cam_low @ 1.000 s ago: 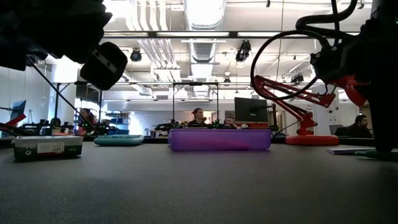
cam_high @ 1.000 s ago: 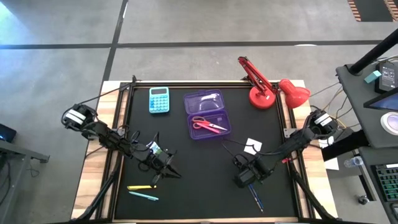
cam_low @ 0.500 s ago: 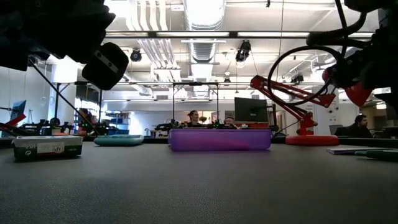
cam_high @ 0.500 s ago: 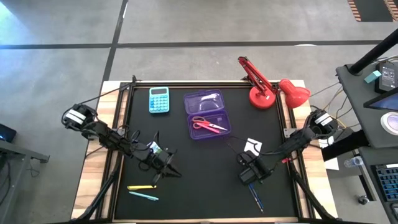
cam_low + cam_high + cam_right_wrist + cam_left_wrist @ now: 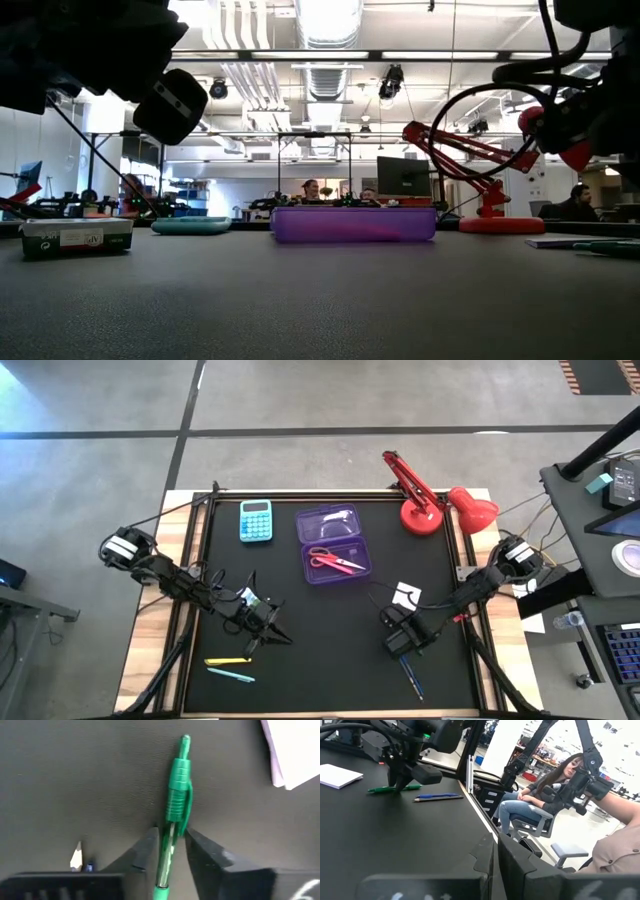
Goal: Pack school essentials
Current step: Put the green pen into the violet supply box
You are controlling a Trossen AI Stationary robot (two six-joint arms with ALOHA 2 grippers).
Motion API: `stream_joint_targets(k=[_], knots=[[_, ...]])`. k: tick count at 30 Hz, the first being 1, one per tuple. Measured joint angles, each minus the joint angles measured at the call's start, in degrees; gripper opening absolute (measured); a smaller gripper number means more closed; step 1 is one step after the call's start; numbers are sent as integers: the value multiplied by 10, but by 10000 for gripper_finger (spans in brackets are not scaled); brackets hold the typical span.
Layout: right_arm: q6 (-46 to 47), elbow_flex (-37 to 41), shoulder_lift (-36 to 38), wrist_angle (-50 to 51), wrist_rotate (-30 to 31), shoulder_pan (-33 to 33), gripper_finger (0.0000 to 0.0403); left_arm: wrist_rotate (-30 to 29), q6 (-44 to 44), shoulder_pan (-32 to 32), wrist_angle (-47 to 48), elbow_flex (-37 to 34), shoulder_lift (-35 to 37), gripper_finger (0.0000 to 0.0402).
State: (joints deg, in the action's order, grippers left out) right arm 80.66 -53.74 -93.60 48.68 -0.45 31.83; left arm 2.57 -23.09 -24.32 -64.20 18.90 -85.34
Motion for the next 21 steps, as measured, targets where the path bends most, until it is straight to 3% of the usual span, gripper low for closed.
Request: stream_joint_targets(k=[5,10,14,21], knots=[[-12,5,0,-24,0,0,21,0,0,0,0,0,0,8],[-8,5,9,-26,0,0,18,-7,0,0,0,0,0,8],[-11,9,34,-48,32,-9,16,-50,0,0,7,0,0,8],[-135,6,60,-141,91,-54,14,-64,0,0,7,0,0,8]])
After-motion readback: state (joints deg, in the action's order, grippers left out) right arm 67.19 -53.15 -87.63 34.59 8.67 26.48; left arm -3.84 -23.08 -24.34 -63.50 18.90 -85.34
